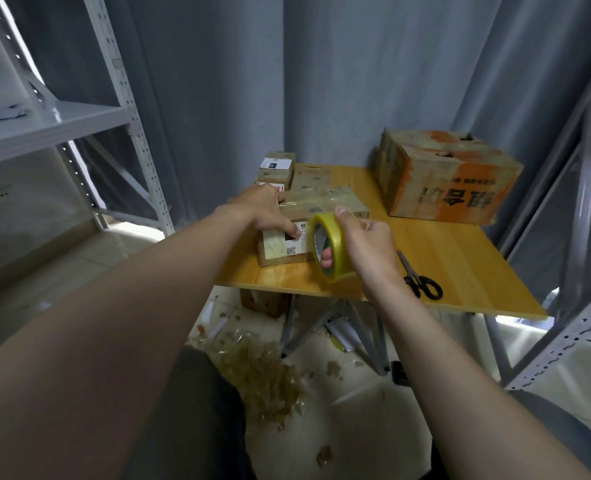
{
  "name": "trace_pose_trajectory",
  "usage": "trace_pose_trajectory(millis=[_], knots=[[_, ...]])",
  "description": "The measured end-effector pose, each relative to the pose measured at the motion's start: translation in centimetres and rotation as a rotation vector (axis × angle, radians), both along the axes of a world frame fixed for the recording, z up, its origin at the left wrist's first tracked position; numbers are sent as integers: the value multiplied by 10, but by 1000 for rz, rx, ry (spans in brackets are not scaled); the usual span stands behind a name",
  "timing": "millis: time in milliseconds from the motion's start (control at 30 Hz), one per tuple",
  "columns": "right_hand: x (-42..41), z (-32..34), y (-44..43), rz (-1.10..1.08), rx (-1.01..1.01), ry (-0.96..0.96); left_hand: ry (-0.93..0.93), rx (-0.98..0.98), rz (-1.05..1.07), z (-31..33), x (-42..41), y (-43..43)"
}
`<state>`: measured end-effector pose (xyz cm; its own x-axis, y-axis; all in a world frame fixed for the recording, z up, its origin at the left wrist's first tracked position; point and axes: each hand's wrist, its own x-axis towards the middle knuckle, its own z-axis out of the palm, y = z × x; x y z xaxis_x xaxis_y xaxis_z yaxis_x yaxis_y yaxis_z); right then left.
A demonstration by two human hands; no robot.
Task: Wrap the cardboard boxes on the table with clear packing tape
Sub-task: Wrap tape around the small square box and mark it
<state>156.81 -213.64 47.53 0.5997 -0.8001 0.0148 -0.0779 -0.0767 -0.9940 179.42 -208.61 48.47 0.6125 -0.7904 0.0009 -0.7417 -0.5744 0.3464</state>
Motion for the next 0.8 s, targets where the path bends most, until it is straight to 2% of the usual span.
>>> trace_pose_trajectory(millis=[433, 800], knots=[[-12, -16, 9, -37, 79, 82, -35, 10, -48, 1, 2, -1], [-2, -11, -3, -22, 81, 164, 39, 107, -47, 20, 19, -11]])
